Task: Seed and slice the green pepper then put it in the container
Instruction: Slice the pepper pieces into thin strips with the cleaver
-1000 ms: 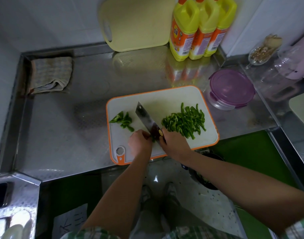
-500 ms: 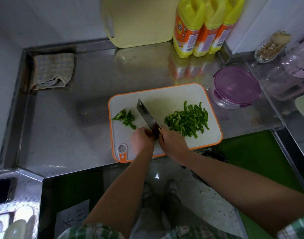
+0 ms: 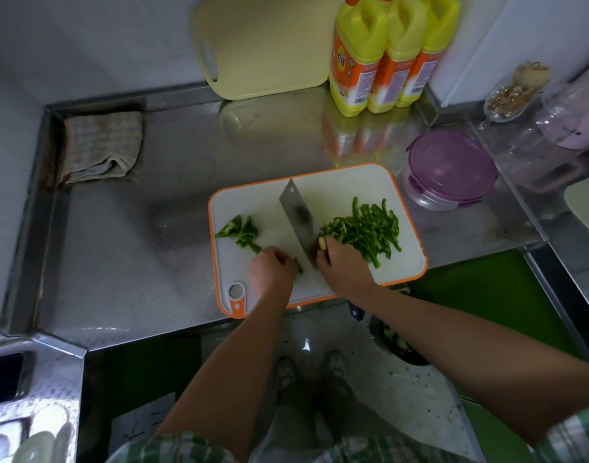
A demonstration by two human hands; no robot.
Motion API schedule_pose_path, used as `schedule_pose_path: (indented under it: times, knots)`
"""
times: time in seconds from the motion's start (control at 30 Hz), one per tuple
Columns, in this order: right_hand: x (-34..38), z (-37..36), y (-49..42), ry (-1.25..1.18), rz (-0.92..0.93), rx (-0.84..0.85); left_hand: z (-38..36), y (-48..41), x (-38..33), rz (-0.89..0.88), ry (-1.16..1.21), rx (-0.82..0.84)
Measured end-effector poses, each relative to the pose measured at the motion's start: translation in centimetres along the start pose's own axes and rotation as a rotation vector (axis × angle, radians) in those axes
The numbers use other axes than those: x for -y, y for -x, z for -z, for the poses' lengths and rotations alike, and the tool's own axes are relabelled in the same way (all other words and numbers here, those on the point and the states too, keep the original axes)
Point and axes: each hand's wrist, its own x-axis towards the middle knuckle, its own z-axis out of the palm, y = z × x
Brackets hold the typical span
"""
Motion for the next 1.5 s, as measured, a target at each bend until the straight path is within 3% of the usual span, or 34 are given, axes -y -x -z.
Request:
schedule_pose_path:
  times: [0.13, 0.33, 0.5, 0.73, 0.87, 1.03, 1.27, 1.5]
  knots:
    - [2.0, -1.5, 0.8, -0.042, 0.000, 0.020, 0.7, 0.3, -0.1, 0.046, -0.032, -0.073]
    - [0.2, -0.5, 1.2, -0.009, -0.025, 0.051, 1.2, 0.7, 0.7, 0.078, -0.050, -0.057]
    - [-1.7, 1.2, 0.2, 0.064, -0.154, -0.055, 1.9, 0.8, 1.2, 0.079, -0.045, -0.087]
    - [1.7, 0.2, 0.0, 0.008, 0.057, 0.087, 3.3, 0.0, 0.8, 0.069, -0.092, -0.130]
    - [1.0, 0.3, -0.9, 0.038, -0.090, 0.018, 3.6, -0.9, 0.8, 0.072, -0.105, -0.177]
    - [1.4, 0.8, -1.7, 0.138, -0.129, 0.042, 4.2, -2.5, 0.7, -0.003, -0.181, -0.228]
    - [1.7, 0.9, -2.4, 0.156, -0.150, 0.066, 3.7, -4.4, 0.3, -0.073, -0.481, -0.229]
    - [1.5, 0.7, -2.3, 0.153, -0.130, 0.056, 2.9, -4.7, -0.7, -0.206, -0.484, -0.146]
